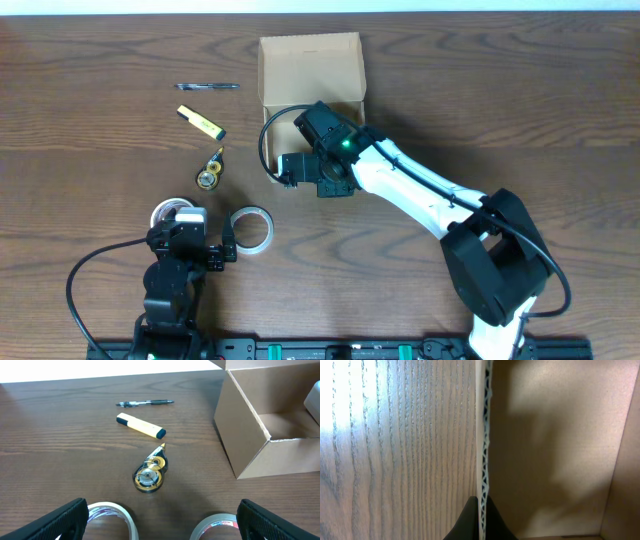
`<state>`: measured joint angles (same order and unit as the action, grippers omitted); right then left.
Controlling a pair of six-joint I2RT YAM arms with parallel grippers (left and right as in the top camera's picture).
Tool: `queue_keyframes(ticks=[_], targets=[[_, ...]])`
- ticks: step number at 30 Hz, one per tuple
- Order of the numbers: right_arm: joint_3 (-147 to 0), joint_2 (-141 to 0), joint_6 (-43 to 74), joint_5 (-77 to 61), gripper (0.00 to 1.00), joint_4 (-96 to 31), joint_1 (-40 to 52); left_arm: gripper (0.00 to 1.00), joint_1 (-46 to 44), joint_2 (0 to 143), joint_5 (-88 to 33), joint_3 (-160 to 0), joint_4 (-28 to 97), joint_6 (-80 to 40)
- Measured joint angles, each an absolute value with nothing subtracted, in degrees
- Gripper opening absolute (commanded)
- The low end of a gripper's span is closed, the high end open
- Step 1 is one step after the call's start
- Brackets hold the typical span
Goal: Pack container
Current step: 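Push the cardboard box leftward toward table center with the right gripper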
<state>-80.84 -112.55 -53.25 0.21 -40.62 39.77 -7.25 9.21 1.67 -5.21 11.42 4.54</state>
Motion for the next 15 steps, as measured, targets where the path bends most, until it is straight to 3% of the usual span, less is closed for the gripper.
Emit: queue_keyframes(ticks=[9,15], targets=[[-80.95,-112.60,-53.17,1.72,0.02,-41.39,40.49,0.95,-7.25,9.21,1.67,-5.21,11.42,4.54],[-80.93,-114.32,-50.50,5.93,0.47,-42.41,42.41,0.95,-7.25,9.21,1.67,-5.21,11.42,4.54]])
